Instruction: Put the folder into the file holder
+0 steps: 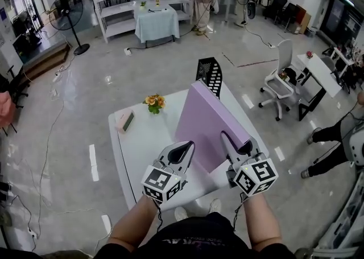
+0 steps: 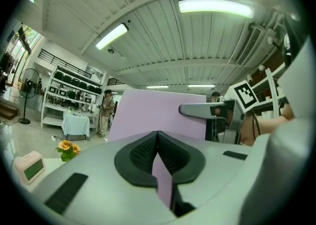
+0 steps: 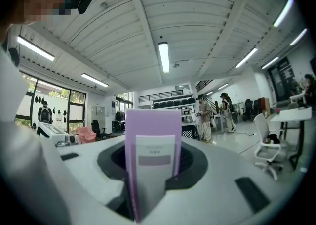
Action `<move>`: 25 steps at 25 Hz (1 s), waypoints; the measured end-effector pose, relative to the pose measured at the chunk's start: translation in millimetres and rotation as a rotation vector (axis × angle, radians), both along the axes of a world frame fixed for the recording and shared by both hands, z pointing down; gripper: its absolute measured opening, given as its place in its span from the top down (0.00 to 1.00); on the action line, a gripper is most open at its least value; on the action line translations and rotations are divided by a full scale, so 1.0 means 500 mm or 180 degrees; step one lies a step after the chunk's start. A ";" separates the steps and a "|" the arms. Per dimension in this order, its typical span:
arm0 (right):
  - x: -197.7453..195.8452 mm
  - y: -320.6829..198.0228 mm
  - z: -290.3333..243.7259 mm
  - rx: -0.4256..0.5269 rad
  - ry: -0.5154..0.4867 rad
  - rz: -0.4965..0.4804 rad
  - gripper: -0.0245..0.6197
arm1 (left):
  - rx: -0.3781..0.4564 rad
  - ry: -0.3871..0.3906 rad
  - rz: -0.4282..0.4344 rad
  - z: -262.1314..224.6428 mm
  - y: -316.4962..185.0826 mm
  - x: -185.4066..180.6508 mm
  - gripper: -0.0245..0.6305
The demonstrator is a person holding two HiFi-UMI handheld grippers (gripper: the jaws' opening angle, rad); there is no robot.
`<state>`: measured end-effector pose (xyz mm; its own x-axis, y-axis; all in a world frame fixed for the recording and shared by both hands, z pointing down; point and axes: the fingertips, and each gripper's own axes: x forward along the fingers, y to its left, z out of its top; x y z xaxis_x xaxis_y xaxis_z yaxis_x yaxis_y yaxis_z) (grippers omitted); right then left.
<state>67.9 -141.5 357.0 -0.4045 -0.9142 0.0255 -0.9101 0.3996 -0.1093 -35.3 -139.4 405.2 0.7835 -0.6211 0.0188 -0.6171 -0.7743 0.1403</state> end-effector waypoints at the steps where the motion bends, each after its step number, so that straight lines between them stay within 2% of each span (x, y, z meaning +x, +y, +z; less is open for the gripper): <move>1: 0.005 0.002 -0.011 0.0016 -0.0020 0.0027 0.74 | 0.0001 0.0005 0.0021 -0.003 0.003 0.005 0.96; 13: 0.077 0.018 -0.123 0.0361 0.0118 0.0403 0.74 | 0.0114 0.0069 0.0271 -0.041 0.008 0.071 0.96; 25: 0.147 0.006 -0.172 0.0487 0.0223 0.0785 0.74 | 0.0126 0.0048 0.0434 -0.049 0.017 0.113 0.96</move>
